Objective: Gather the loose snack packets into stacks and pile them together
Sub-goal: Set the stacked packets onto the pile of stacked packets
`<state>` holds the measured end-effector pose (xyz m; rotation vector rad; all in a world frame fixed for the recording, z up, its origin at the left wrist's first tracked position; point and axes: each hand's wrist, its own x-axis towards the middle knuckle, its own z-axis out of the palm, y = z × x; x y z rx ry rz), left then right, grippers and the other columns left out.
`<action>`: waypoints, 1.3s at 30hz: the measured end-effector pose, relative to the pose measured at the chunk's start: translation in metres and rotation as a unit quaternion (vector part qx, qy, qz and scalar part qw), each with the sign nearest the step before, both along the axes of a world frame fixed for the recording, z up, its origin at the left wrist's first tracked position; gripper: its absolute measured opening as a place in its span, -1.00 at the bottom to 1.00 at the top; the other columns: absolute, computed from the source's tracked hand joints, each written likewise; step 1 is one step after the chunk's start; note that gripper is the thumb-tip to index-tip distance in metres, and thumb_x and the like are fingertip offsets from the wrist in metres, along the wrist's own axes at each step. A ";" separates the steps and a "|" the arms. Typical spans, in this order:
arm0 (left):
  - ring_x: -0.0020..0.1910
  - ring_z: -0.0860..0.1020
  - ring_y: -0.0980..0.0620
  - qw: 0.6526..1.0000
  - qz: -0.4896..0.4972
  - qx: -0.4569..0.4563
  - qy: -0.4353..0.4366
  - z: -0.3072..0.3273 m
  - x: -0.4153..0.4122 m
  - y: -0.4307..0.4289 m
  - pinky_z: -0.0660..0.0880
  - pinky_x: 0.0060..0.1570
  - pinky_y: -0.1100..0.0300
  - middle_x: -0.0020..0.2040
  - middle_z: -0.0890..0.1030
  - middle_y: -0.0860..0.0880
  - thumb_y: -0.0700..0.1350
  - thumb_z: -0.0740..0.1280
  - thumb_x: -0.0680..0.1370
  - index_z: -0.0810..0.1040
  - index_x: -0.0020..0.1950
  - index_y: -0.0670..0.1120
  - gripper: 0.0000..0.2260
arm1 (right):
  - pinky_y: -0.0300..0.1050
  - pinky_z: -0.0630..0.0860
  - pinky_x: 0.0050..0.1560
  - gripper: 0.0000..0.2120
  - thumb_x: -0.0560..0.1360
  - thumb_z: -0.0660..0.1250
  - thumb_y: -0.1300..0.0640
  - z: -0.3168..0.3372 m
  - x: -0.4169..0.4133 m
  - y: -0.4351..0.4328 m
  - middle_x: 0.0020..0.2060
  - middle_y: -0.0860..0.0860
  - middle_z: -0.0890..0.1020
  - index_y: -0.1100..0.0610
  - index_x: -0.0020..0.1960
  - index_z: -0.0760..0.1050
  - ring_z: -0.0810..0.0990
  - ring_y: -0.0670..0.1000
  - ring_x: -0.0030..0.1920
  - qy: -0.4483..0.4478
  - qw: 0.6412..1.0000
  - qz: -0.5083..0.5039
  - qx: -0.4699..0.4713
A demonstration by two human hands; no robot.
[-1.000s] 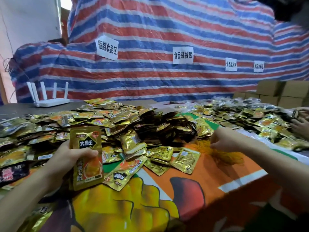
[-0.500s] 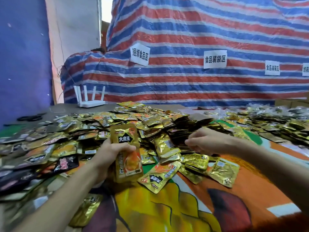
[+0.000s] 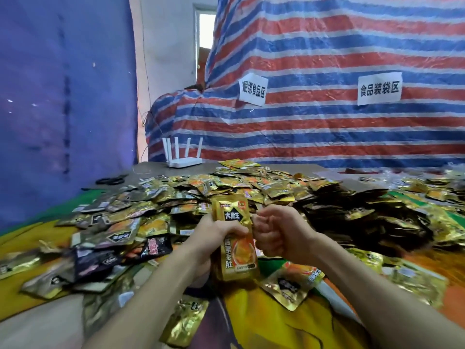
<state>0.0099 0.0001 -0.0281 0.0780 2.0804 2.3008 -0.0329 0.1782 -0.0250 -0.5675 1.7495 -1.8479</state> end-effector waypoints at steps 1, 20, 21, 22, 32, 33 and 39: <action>-0.25 0.68 -0.19 1.000 -0.002 -0.002 -0.002 0.000 0.001 0.001 0.66 -0.23 0.00 -0.12 0.71 -0.25 -0.35 0.47 0.41 0.59 0.08 -0.23 -0.74 | -0.25 0.09 -0.56 -0.76 0.34 0.31 -0.04 -0.002 -0.001 0.002 -0.51 -0.08 0.19 0.03 -0.37 0.29 0.11 -0.08 -0.51 0.002 1.000 -0.003 0.008; -0.26 0.69 -0.18 0.982 -0.072 0.154 -0.087 -0.002 -0.009 -0.006 0.66 -0.27 -0.07 -0.16 0.69 -0.20 -0.20 0.45 0.31 0.74 -0.24 -0.21 -0.89 | -0.15 0.62 -0.33 -0.62 0.46 0.25 0.33 0.006 0.019 0.009 -0.35 -0.01 0.57 0.16 0.23 0.62 0.45 -0.09 -0.50 -0.019 0.951 -0.047 -0.304; -0.24 0.69 -0.18 0.981 -0.076 0.159 -0.086 -0.002 -0.009 -0.006 0.66 -0.25 -0.07 -0.14 0.69 -0.21 -0.20 0.44 0.32 0.75 -0.22 -0.20 -0.88 | -0.16 0.63 -0.35 -0.59 0.47 0.30 0.32 0.006 0.019 0.006 -0.25 0.01 0.67 0.10 0.27 0.62 0.53 -0.08 -0.46 0.002 0.963 -0.051 -0.264; -0.23 0.69 -0.19 0.980 -0.079 0.163 -0.084 -0.003 -0.009 -0.006 0.67 -0.21 -0.07 -0.12 0.69 -0.22 -0.20 0.43 0.33 0.75 -0.19 -0.20 -0.86 | -0.14 0.65 -0.35 -0.55 0.46 0.34 0.32 0.005 0.019 0.005 -0.10 0.04 0.73 0.04 0.30 0.61 0.63 -0.01 -0.38 0.017 0.972 -0.056 -0.227; -0.03 0.69 -0.25 0.948 0.173 0.264 -0.033 0.000 -0.020 -0.009 0.64 -0.25 -0.03 0.11 0.65 -0.30 -0.19 0.44 0.52 0.45 0.37 -0.25 -0.55 | 0.11 0.70 -0.17 -0.32 0.18 0.70 0.16 -0.008 0.035 -0.016 0.21 0.08 0.61 -0.14 0.25 0.62 0.73 0.09 0.03 0.145 0.970 -0.194 -0.036; -0.10 0.71 -0.23 0.943 0.182 0.279 -0.023 0.001 -0.019 -0.009 0.63 -0.32 0.01 0.07 0.67 -0.30 -0.18 0.45 0.52 0.46 0.35 -0.25 -0.57 | 0.12 0.70 -0.14 -0.33 0.19 0.71 0.18 -0.010 0.038 -0.023 0.21 0.05 0.58 -0.18 0.24 0.62 0.72 0.08 0.05 0.161 0.967 -0.195 -0.026; -0.13 0.72 -0.17 0.944 0.038 0.320 -0.073 0.000 -0.007 0.007 0.66 -0.24 0.01 -0.06 0.72 -0.20 0.02 0.41 0.53 0.74 -0.07 -0.21 -0.70 | -0.36 0.56 0.03 -0.35 0.27 0.66 0.23 -0.019 0.047 -0.046 0.06 -0.25 0.63 -0.15 0.27 0.56 0.61 -0.25 0.10 0.311 0.919 -0.240 -0.030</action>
